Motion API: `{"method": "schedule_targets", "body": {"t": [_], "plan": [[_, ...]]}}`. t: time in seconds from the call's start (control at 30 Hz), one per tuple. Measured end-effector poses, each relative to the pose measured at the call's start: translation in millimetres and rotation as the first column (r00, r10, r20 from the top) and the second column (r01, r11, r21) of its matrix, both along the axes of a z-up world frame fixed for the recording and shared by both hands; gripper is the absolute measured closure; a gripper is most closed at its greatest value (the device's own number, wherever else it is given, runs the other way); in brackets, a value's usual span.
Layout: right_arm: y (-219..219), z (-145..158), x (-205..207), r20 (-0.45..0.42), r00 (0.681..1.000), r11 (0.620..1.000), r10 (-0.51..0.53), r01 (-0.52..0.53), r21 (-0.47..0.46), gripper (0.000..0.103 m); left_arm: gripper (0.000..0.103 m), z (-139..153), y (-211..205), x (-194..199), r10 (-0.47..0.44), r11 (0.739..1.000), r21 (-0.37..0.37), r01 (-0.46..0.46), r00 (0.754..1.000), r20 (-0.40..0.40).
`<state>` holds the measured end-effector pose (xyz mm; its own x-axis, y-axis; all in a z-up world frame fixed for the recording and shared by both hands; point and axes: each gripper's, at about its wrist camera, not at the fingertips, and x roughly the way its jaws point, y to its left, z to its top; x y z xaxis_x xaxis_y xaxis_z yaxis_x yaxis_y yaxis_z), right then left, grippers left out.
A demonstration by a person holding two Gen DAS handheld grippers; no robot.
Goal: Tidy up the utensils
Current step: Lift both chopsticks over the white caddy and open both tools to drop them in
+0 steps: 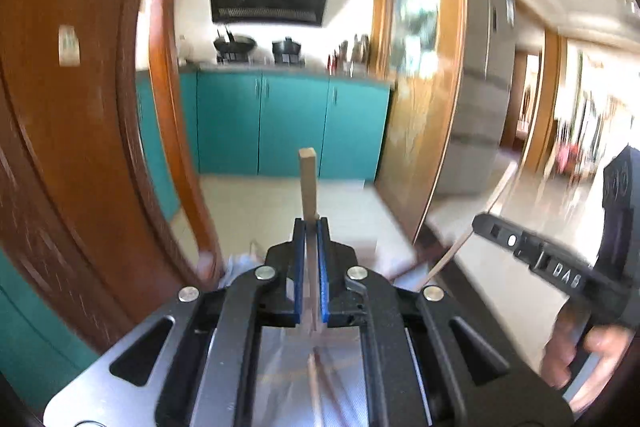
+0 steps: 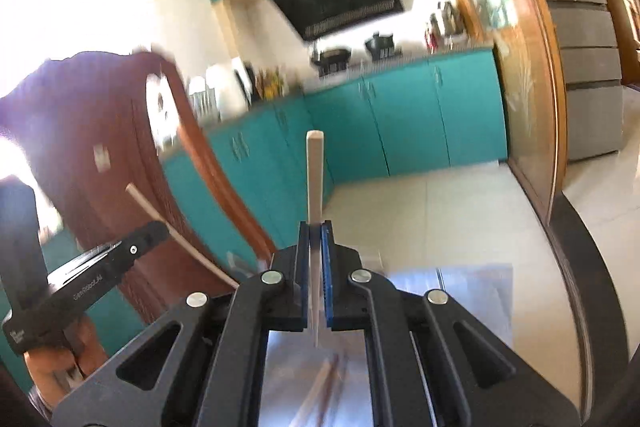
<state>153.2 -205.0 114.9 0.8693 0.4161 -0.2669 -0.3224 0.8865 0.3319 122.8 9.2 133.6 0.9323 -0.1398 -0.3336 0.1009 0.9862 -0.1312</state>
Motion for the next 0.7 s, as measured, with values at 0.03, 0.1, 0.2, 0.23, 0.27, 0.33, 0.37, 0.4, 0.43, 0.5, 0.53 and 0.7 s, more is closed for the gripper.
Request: {"method": "schedule_targets", "body": {"t": [0.03,0.1,0.2,0.23,0.27,0.33,0.37,0.4,0.43,0.5,0.53,0.7], "plan": [[-3,7,1,0.02,1.0,1.0,-0.011,0.01,0.022,0.097,0.096,11,5,3,0.009,0.999,-0.044,-0.007,0.999,0.044],[-4,18,5,0.08,0.996,0.997,-0.041,0.036,0.073,0.097,0.096,23,8,7,0.036,0.995,-0.097,-0.026,0.994,0.104],[-2,16,5,0.142,0.984,0.993,-0.109,0.102,0.057,0.097,0.096,19,9,19,0.089,0.989,-0.133,-0.072,0.987,0.133],[0,13,7,0.146,0.982,0.993,-0.116,0.111,0.044,0.097,0.096,14,9,29,0.097,0.988,-0.134,-0.08,0.987,0.125],[4,9,13,0.141,0.983,0.993,-0.119,0.116,0.029,0.097,0.096,7,7,38,0.103,0.988,-0.123,-0.089,0.989,0.109],[7,2,22,0.129,0.984,0.992,-0.122,0.122,0.008,0.097,0.096,-5,2,51,0.143,0.988,-0.079,-0.136,0.986,0.091],[11,-2,25,0.126,0.984,0.992,-0.124,0.127,-0.017,0.097,0.096,-9,4,55,0.15,0.987,-0.065,-0.145,0.985,0.085],[13,-6,28,0.122,0.984,0.99,-0.13,0.136,-0.043,0.097,0.096,-13,3,63,0.156,0.987,-0.054,-0.152,0.985,0.073],[16,-10,31,0.117,0.984,0.987,-0.137,0.145,-0.064,0.097,0.096,-17,2,65,0.158,0.986,-0.055,-0.155,0.985,0.063],[19,-17,33,0.103,0.984,0.984,-0.145,0.154,-0.092,0.097,0.096,-16,8,67,0.145,0.986,-0.088,-0.14,0.988,0.044],[21,-21,35,0.095,0.985,0.983,-0.145,0.155,-0.102,0.097,0.096,-13,12,66,0.14,0.985,-0.107,-0.135,0.989,0.047],[28,-41,46,0.043,0.99,0.978,-0.136,0.141,-0.154,0.097,0.096,1,25,53,0.159,0.978,-0.154,-0.141,0.981,0.109]]}}
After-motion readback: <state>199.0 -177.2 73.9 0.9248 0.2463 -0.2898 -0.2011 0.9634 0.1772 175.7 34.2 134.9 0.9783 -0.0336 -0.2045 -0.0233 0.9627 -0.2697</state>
